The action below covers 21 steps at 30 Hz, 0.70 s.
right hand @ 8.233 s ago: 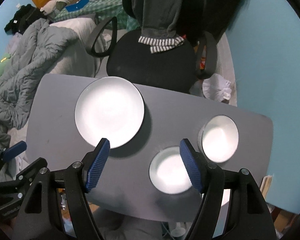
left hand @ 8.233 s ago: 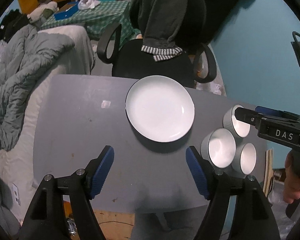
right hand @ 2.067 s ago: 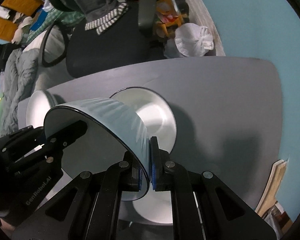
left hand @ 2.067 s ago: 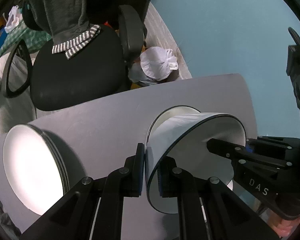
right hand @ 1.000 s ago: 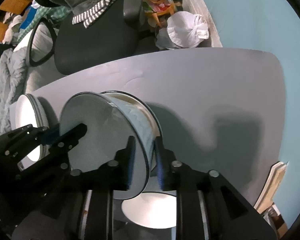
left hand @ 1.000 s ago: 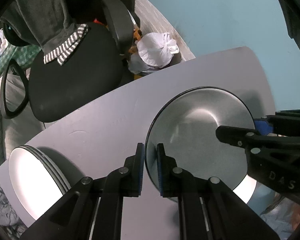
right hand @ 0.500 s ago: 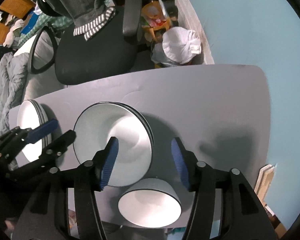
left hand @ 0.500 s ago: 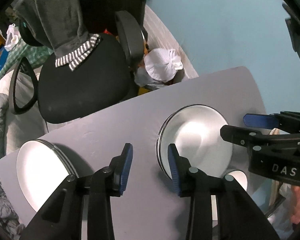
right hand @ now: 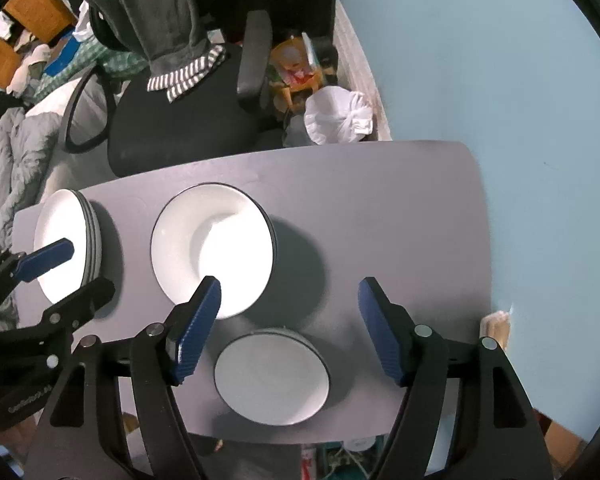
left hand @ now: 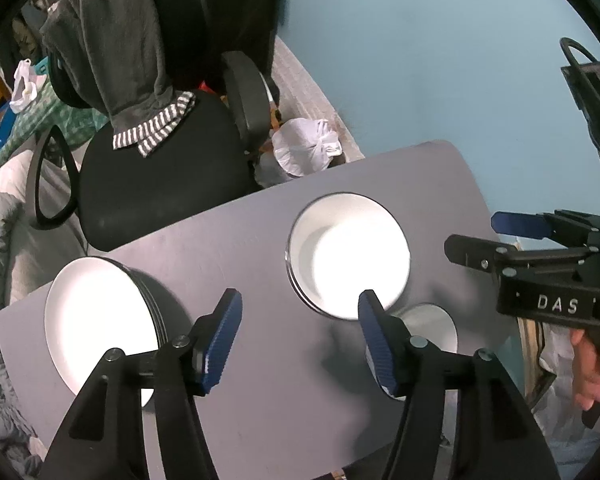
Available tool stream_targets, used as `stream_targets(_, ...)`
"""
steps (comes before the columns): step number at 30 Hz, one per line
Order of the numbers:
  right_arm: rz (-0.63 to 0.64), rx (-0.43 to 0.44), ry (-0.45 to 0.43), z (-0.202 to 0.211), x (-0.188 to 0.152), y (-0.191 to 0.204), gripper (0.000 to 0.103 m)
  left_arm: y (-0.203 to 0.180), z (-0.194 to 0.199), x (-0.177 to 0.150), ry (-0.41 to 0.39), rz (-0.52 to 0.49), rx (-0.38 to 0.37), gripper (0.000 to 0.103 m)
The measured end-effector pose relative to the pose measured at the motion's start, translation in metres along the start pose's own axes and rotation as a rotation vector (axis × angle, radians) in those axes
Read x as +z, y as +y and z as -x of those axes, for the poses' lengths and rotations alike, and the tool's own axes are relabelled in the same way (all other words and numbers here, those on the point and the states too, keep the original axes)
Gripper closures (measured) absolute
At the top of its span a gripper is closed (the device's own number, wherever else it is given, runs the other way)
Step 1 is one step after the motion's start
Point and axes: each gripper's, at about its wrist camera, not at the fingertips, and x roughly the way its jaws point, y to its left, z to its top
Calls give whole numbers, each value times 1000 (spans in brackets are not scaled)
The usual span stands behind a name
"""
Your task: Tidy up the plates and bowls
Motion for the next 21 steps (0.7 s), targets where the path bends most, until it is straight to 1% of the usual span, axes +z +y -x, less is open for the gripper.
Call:
stream_targets(2,-11,2,-6,4,-6,-2,32,-3,4,-7,-6,-3,-7,37)
stream_targets(5,-28,-5,-18,10,-15,-6,32,-7,4,-15,4,3,-24,37)
stream_targets(9,-57,-9,-23,16,-30,-16,31,-16,-6,-29,36,-9,-42,37)
stream_targets(12,-91,-4,-11,13,-43,-28,31,-22,-17,-38,64,-27,-48,37)
stream_targets(21,-193,29,56,-30,-85,-58,31,-39,-60,-53,152,-68,-71,37)
